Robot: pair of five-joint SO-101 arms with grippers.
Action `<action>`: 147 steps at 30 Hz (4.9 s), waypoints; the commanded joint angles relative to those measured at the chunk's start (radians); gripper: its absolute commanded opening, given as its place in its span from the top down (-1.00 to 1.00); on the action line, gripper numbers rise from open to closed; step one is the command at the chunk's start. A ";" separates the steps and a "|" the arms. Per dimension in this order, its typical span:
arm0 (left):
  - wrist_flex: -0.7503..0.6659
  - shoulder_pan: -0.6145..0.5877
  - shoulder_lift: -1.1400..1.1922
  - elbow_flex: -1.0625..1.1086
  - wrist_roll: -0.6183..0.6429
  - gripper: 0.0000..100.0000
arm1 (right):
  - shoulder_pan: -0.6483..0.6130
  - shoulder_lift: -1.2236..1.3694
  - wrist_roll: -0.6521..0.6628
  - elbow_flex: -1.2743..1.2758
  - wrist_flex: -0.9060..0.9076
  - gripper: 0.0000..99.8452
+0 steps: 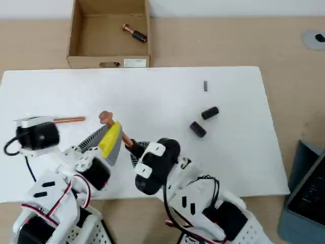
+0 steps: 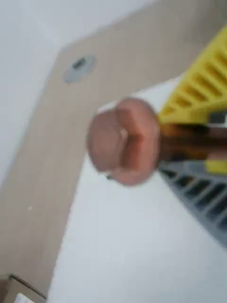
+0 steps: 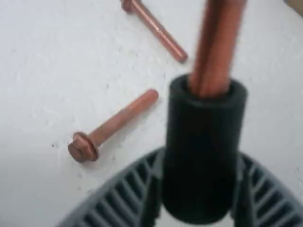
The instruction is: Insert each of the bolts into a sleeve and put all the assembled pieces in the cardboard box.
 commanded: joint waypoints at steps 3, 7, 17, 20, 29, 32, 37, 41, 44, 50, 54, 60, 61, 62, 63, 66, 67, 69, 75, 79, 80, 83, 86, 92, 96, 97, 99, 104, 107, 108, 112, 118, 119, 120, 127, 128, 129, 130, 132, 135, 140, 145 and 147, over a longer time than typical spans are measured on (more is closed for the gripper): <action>-0.006 0.006 -0.001 0.021 -0.025 1.00 | -0.008 -0.111 0.008 -0.053 -0.029 0.98; 0.002 0.011 -0.001 0.032 -0.025 1.00 | -0.008 -0.111 0.008 -0.053 -0.031 0.98; 0.130 0.232 -0.001 -0.025 -0.040 1.00 | -0.007 -0.111 0.008 -0.050 -0.032 0.98; 0.153 0.236 -0.001 -0.017 -0.041 1.00 | -0.007 -0.111 0.008 -0.050 -0.032 0.98; 0.163 0.172 -0.001 -0.017 -0.044 0.77 | -0.007 -0.111 0.008 -0.051 -0.032 0.98; 0.163 0.109 -0.001 -0.023 -0.051 0.62 | -0.007 -0.111 0.008 -0.051 -0.032 0.98; 0.164 0.052 -0.001 -0.041 -0.100 0.61 | -0.007 -0.111 0.008 -0.051 -0.032 0.98; 0.164 0.028 -0.001 -0.084 -0.103 0.61 | -0.007 -0.111 0.008 -0.050 -0.032 0.98; 0.164 0.028 -0.001 -0.112 -0.103 0.61 | -0.007 -0.111 0.008 -0.048 -0.032 0.98; 0.160 0.026 -0.001 -0.155 -0.153 0.87 | 0.038 -0.111 0.003 -0.051 -0.028 0.98; 0.157 -0.078 -0.001 -0.175 -0.250 0.98 | 0.142 -0.113 0.002 -0.051 -0.025 0.98; 0.163 -0.315 -0.002 -0.100 -0.407 1.00 | 0.326 -0.108 -0.025 -0.051 -0.025 0.98; 0.163 -0.351 -0.002 -0.074 -0.425 1.00 | 0.360 -0.105 -0.051 -0.056 -0.025 0.98; 0.164 -0.387 -0.002 -0.044 -0.437 1.00 | 0.389 -0.104 -0.072 -0.065 -0.023 0.98; 0.164 -0.419 -0.002 -0.012 -0.443 1.00 | 0.410 -0.102 -0.089 -0.074 -0.012 0.98; 0.164 -0.476 -0.002 0.100 -0.442 1.00 | 0.441 -0.077 -0.110 -0.120 0.034 0.98; 0.164 -0.486 -0.002 0.138 -0.443 1.00 | 0.441 -0.061 -0.126 -0.148 0.044 0.98; 0.163 -0.502 -0.002 0.209 -0.443 1.00 | 0.441 -0.004 -0.150 -0.216 0.064 0.98; 0.157 -0.509 -0.002 0.353 -0.445 1.00 | 0.441 0.317 -0.184 -0.447 0.061 0.98; 0.157 -0.509 -0.002 0.408 -0.445 1.00 | 0.441 0.556 -0.184 -0.611 0.049 0.98; 0.157 -0.509 -0.002 0.420 -0.445 1.00 | 0.441 0.611 -0.184 -0.645 0.035 0.98; 0.155 -0.509 -0.002 0.459 -0.445 1.00 | 0.441 0.769 -0.180 -0.733 -0.032 0.98; 0.124 -0.509 -0.002 0.509 -0.445 1.00 | 0.441 0.928 -0.176 -0.805 -0.124 0.98; 0.041 -0.509 -0.002 0.565 -0.445 1.00 | 0.443 1.253 -0.175 -1.000 -0.259 0.98; 0.035 -0.503 -0.002 0.566 -0.445 1.00 | 0.460 1.481 -0.132 -1.170 -0.353 0.98; 0.035 -0.508 -0.002 0.566 -0.440 1.00 | 0.466 1.541 -0.118 -1.213 -0.376 0.98; 0.035 -0.509 -0.002 0.566 -0.439 1.00 | 0.481 1.656 -0.104 -1.307 -0.419 0.98; 0.035 -0.508 -0.002 0.565 -0.440 1.00 | 0.493 1.948 -0.069 -1.572 -0.465 0.98; 0.035 -0.508 -0.002 0.565 -0.440 1.00 | 0.493 2.127 -0.069 -1.753 -0.463 0.98; 0.035 -0.508 -0.002 0.565 -0.440 1.00 | 0.493 2.189 -0.069 -1.816 -0.463 0.98; 0.035 -0.508 -0.002 0.565 -0.440 1.00 | 0.492 2.434 -0.069 -2.072 -0.463 0.98; 0.035 -0.508 -0.002 0.565 -0.440 1.00 | 0.473 2.776 0.057 -2.442 -0.459 0.98; 0.035 -0.508 -0.002 0.565 -0.440 1.00 | 0.472 2.826 0.078 -2.499 -0.457 0.98; 0.035 -0.508 -0.002 0.565 -0.440 1.00 | 0.464 2.872 0.100 -2.557 -0.457 0.98; 0.035 -0.508 -0.002 0.565 -0.439 1.00 | 0.441 3.068 0.224 -2.801 -0.350 0.98; 0.035 -0.508 -0.002 0.565 -0.439 1.00 | 0.441 3.077 0.224 -2.815 -0.316 0.97; 0.035 -0.508 -0.002 0.565 -0.439 1.00 | 0.441 3.086 0.222 -2.826 -0.288 0.93; 0.035 -0.508 -0.002 0.565 -0.439 1.00 | 0.441 3.091 0.221 -2.832 -0.267 0.88; 0.035 -0.508 -0.002 0.565 -0.439 1.00 | 0.446 3.100 0.219 -2.833 -0.242 0.77; 0.035 -0.508 -0.002 0.565 -0.439 1.00 | 0.446 3.108 0.219 -2.836 -0.238 0.70; 0.035 -0.508 -0.002 0.565 -0.439 1.00 | 0.446 3.108 0.219 -2.833 -0.238 0.71; 0.035 -0.509 -0.002 0.565 -0.439 1.00 | 0.447 3.105 0.219 -2.838 -0.230 0.71; 0.035 -0.509 -0.002 0.565 -0.439 1.00 | 0.447 3.102 0.219 -2.859 -0.196 0.71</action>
